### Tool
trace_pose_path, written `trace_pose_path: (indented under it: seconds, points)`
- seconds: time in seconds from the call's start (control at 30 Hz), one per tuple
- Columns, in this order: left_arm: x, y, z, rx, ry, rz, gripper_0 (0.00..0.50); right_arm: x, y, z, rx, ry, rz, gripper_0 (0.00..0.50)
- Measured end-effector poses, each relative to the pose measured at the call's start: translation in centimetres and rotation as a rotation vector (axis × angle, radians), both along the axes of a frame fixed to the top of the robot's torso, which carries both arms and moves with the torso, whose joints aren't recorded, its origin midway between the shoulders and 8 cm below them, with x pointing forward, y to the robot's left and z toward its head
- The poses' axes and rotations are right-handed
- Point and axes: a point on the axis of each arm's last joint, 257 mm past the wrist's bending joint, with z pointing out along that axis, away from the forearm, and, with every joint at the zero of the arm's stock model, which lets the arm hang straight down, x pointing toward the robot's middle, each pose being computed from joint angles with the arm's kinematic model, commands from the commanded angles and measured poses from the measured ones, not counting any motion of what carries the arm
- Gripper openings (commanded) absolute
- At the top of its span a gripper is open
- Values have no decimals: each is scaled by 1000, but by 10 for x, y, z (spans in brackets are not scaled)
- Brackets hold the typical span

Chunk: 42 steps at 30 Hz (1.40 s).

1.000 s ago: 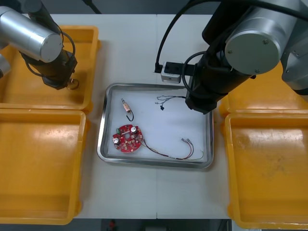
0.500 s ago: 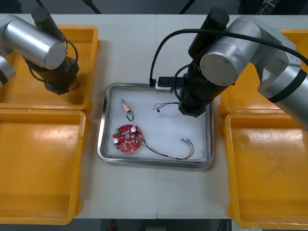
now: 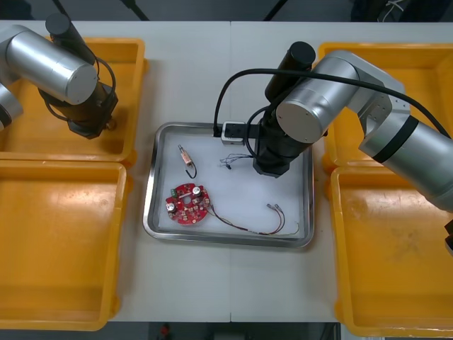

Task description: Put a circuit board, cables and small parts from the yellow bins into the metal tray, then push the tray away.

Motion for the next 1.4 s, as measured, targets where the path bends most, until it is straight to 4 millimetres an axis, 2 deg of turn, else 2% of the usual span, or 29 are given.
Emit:
trace_pose_path:
  seconds: [0.03,0.07,0.1,0.13,0.17,0.43,0.6,0.73,0.93,1.17,1.4]
  points:
    - [0,0,0,1,0,-1,0,1,1,1,4,-4,1,262]
    - [0,0,0,3,0,-4,0,2,2,1,8,-9,2,356]
    - [0,0,0,6,1,-9,0,3,3,2,11,-13,3,384]
    - [0,0,0,10,1,-15,0,3,3,2,12,-16,3,384]
    - [0,0,0,15,2,-23,0,4,3,2,12,-16,3,500]
    - [-1,3,0,57,14,-64,0,2,4,2,16,-11,4,500]
    - [-16,2,-1,89,67,-78,0,-1,5,6,33,10,0,500]
    - [-25,-2,5,111,90,-98,0,-4,-3,20,26,27,-21,500]
    - [-44,4,12,150,161,-157,0,-12,-11,54,50,45,-52,500]
    - [-64,3,33,225,254,-379,0,-30,-24,81,127,104,-267,500]
    - [-81,-14,59,154,271,-391,0,-50,-56,100,145,174,-421,500]
